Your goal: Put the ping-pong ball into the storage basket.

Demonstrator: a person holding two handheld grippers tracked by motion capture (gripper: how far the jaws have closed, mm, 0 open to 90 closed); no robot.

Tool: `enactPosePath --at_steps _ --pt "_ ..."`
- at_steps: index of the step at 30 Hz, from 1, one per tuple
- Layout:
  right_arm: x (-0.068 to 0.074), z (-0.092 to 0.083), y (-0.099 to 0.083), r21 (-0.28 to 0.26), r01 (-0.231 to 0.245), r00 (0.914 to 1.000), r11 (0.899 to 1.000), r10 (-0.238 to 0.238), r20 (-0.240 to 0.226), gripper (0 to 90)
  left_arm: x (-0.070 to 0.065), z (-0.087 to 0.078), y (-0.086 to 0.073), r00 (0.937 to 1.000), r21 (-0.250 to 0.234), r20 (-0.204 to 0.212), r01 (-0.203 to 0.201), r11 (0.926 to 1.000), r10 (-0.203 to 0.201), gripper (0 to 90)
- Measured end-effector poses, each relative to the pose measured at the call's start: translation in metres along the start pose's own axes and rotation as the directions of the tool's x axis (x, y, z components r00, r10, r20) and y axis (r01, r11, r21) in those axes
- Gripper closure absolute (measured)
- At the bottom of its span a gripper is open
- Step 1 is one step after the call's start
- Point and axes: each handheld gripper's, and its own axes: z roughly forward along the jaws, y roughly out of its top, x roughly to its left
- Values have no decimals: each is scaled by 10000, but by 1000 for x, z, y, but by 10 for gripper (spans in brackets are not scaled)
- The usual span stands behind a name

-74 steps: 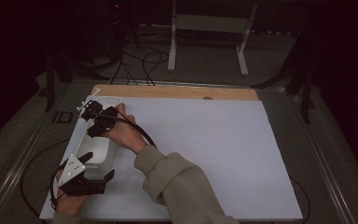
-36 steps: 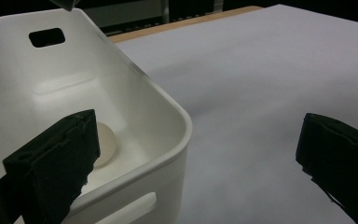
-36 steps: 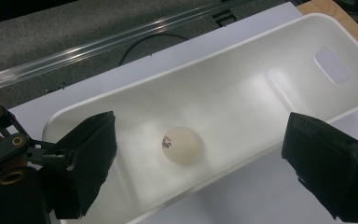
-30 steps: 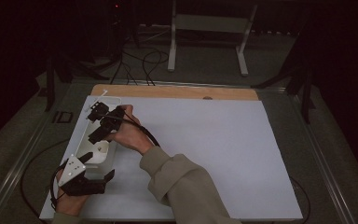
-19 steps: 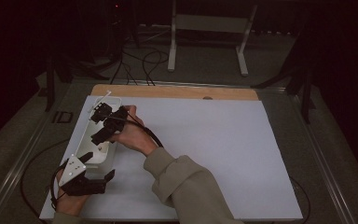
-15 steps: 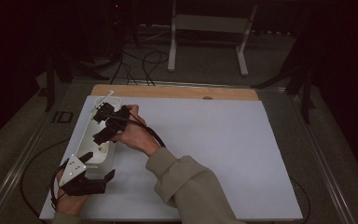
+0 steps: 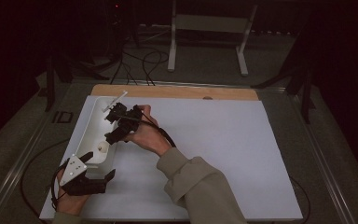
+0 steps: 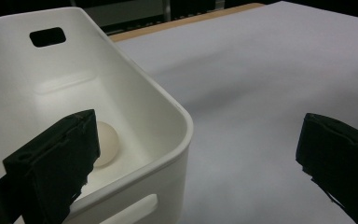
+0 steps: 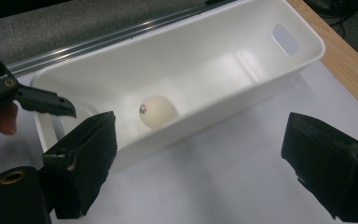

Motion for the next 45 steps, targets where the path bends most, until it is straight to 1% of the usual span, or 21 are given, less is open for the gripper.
enactPosePath --at_steps 5,11,16,21,22,29,31,35,36,39,42,44,45 --pt "-3 -5 -7 9 30 9999 10000 -31 106 98 0 0 0 10000 10 -10 -6 10000 6 2" --pt "-8 -14 -21 -83 -111 9998 9999 113 161 98 0 1 0 10000 23 -30 1 10000 -1 2" --pt "-11 -20 -31 -167 -125 9996 9998 129 250 99 0 1 0 10000 44 -13 14 10000 -14 2" --pt "-14 -24 -40 -177 -177 9993 9997 183 331 99 0 1 0 10000 37 -11 11 10000 -11 2" --pt "-16 -26 -46 -183 -206 9991 9996 213 367 99 -1 1 0 10000 42 -19 16 10000 -16 2" --pt "-23 -32 -64 -197 -347 9983 9992 356 465 100 -1 1 0 10000 45 -31 5 10000 -5 2" --pt "-25 -35 -70 -226 -381 9975 9990 394 578 100 -1 1 0 10000 55 -29 -7 10000 7 2" --pt "-29 -41 -83 -305 -540 9965 9981 558 621 100 -1 1 0 10000 36 -40 -21 10000 21 2" --pt "-31 -42 -86 -316 -645 9959 9974 663 614 100 -1 1 0 10000 37 -37 -20 10000 20 2" --pt "-32 -45 -93 -289 -626 9947 9976 647 793 100 -1 1 0 10000 59 -28 -33 10000 33 2" --pt "-34 -49 -103 -332 -680 9938 9971 706 863 100 0 1 0 10000 52 -29 -46 10000 47 2" --pt "-35 -50 -105 -367 -700 9935 9969 729 871 100 0 1 0 10000 52 -29 -46 10000 47 2" --pt "-37 -53 -113 -460 -789 9927 9958 827 875 100 -1 1 0 10000 38 -25 -25 10000 25 2"
